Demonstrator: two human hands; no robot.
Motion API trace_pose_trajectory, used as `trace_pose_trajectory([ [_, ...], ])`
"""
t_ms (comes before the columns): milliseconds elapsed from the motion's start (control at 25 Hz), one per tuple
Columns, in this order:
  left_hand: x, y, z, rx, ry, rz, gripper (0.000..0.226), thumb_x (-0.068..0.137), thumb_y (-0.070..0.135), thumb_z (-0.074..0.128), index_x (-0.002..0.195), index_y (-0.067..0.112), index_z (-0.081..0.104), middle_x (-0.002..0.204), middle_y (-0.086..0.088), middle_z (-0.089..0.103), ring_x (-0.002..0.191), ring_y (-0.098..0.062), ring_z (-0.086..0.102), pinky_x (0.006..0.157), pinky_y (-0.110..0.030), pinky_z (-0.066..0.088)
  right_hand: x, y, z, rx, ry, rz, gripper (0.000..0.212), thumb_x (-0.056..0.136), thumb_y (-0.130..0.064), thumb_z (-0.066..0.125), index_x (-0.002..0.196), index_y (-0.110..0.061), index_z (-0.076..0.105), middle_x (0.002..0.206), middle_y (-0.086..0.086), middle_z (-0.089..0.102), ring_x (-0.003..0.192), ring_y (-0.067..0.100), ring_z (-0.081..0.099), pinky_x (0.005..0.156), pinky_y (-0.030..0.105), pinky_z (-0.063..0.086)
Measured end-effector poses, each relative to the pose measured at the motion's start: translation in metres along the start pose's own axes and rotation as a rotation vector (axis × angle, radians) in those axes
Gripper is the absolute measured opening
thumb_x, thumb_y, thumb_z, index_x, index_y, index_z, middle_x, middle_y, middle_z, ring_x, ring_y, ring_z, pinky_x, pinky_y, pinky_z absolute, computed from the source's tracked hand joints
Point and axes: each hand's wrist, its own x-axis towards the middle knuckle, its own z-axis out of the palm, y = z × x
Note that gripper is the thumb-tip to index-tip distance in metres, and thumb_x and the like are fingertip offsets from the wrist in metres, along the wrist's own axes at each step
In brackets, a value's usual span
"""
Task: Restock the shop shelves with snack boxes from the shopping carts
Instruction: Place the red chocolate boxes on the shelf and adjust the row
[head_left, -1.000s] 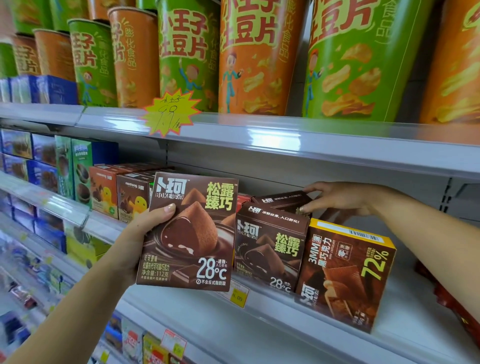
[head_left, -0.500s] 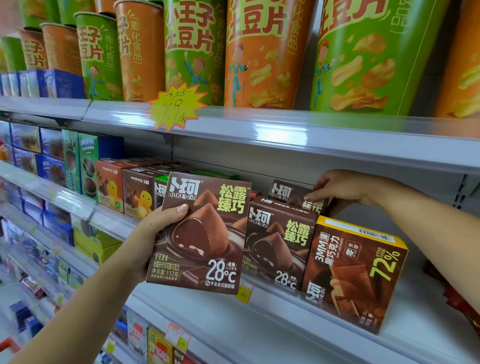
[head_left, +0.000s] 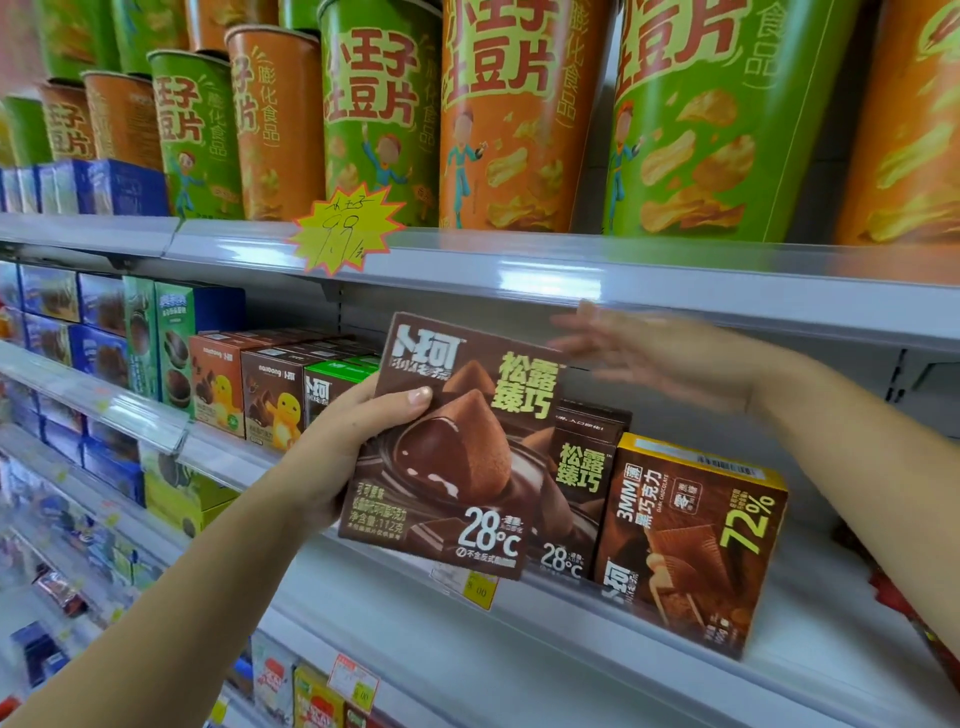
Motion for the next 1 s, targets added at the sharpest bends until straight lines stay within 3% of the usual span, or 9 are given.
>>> trace_pose_trajectory([
  [160,0.011,-0.003,0.035,0.014,-0.119,0.021,0.044,0.064,0.03,0.077,0.105,0.017,0.069,0.088,-0.011,0.074,0.072,-0.026,0.072,0.063,-0.033,0.059,-0.036,0.0,0.017,0.118,0.033,-0.093,0.082,0.058,-0.069,0.076,0.129,-0.034,0.058,0.129,-0.01,0.063,0.122,0.007,0.057,0.103,0.028,0.045],
  [280,0.012,-0.009,0.059,-0.021,-0.219,0.0,0.035,0.065,0.034,0.076,0.097,0.02,0.075,0.087,-0.01,0.075,0.071,-0.023,0.072,0.063,-0.03,0.058,-0.067,-0.001,0.011,0.17,0.133,-0.087,0.054,0.066,-0.049,0.081,0.115,-0.029,0.07,0.113,0.006,0.072,0.104,0.027,0.068,0.087,0.04,0.057],
  [400,0.014,-0.008,0.087,0.106,-0.333,-0.039,0.044,0.077,0.055,0.073,0.102,0.02,0.074,0.09,-0.007,0.075,0.076,-0.019,0.071,0.067,-0.029,0.057,-0.105,0.003,-0.003,0.126,0.171,-0.034,0.061,0.056,-0.06,0.082,0.109,-0.03,0.073,0.105,0.014,0.073,0.086,0.031,0.068,0.07,0.04,0.057],
  [480,0.023,-0.009,0.097,0.185,-0.285,0.051,0.045,0.087,0.053,0.056,0.107,0.015,0.068,0.087,0.0,0.075,0.076,-0.013,0.07,0.065,-0.028,0.058,-0.136,0.005,-0.012,0.134,0.276,0.002,0.073,0.041,-0.063,0.087,0.103,-0.027,0.075,0.098,0.012,0.074,0.078,0.023,0.069,0.06,0.031,0.058],
  [600,0.044,-0.015,0.089,0.53,-0.047,0.383,0.023,0.1,0.03,0.051,0.112,0.022,0.068,0.102,0.007,0.074,0.098,-0.008,0.067,0.083,-0.031,0.058,-0.189,0.003,-0.028,0.141,0.521,0.115,0.081,0.022,-0.061,0.09,0.093,-0.025,0.077,0.087,0.007,0.076,0.065,0.018,0.071,0.047,0.025,0.054],
  [680,0.057,-0.017,0.081,0.881,-0.027,0.531,0.025,0.101,0.031,0.05,0.12,0.029,0.066,0.117,0.016,0.067,0.11,-0.002,0.06,0.094,-0.025,0.048,-0.215,0.004,-0.04,-0.004,0.66,0.238,0.062,0.034,-0.055,0.09,0.09,-0.034,0.077,0.087,0.004,0.076,0.067,0.021,0.073,0.05,0.034,0.059],
  [760,0.07,-0.021,0.079,1.13,-0.128,0.517,0.036,0.103,0.035,0.042,0.135,0.03,0.057,0.137,0.015,0.055,0.129,-0.004,0.048,0.103,-0.02,0.033,-0.227,0.009,-0.051,-0.182,0.774,0.371,0.04,0.049,-0.049,0.081,0.088,-0.043,0.075,0.079,-0.001,0.075,0.066,0.029,0.072,0.059,0.05,0.06],
  [880,0.084,-0.027,0.081,1.372,-0.306,0.402,0.049,0.105,0.041,0.026,0.152,0.029,0.035,0.16,0.011,0.026,0.147,-0.006,0.02,0.112,-0.018,0.01,-0.212,0.026,-0.058,-0.462,0.782,0.515,0.045,0.058,-0.059,0.074,0.101,-0.047,0.068,0.064,-0.007,0.066,0.054,0.018,0.06,0.057,0.029,0.05],
  [1000,0.095,-0.033,0.079,1.459,-0.373,0.358,0.051,0.105,0.042,0.018,0.154,0.03,0.028,0.162,0.008,0.022,0.149,-0.006,0.015,0.12,-0.026,0.005,-0.159,0.055,-0.06,-0.53,0.732,0.503,0.055,0.078,-0.039,0.077,0.128,-0.035,0.056,0.104,-0.007,0.062,0.082,0.012,0.059,0.071,0.027,0.043],
])
